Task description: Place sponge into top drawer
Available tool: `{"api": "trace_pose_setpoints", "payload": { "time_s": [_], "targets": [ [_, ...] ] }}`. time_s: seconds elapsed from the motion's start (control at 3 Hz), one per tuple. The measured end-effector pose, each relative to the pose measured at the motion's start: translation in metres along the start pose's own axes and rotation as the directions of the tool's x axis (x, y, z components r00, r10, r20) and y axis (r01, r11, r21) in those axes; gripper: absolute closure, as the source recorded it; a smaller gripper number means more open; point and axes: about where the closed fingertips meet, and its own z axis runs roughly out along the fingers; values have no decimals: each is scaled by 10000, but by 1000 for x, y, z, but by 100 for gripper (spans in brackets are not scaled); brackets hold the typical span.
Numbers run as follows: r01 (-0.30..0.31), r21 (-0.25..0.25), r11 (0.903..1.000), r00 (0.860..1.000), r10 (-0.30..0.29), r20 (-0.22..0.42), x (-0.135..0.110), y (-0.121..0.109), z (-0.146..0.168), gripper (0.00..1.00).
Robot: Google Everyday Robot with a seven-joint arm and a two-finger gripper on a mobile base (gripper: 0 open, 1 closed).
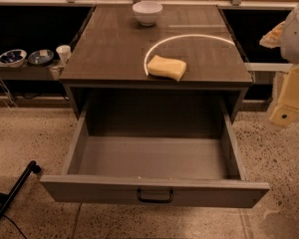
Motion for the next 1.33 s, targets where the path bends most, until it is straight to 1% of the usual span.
{"api": "trace_pose_setpoints", "payload": {
  "time_s": [0.33, 0.67, 1.0, 1.33],
  "targets": [
    [46, -54, 10000, 10000, -46, 26, -1, -2, 3, 0],
    [456, -565, 9974, 9987, -442, 262, -14, -24, 32, 0],
    [599, -1144, 9916, 9980, -572, 267, -37, -74, 87, 0],
    [686, -1618, 9844, 9966, -603, 558, -66, -122, 142, 0]
  ]
}}
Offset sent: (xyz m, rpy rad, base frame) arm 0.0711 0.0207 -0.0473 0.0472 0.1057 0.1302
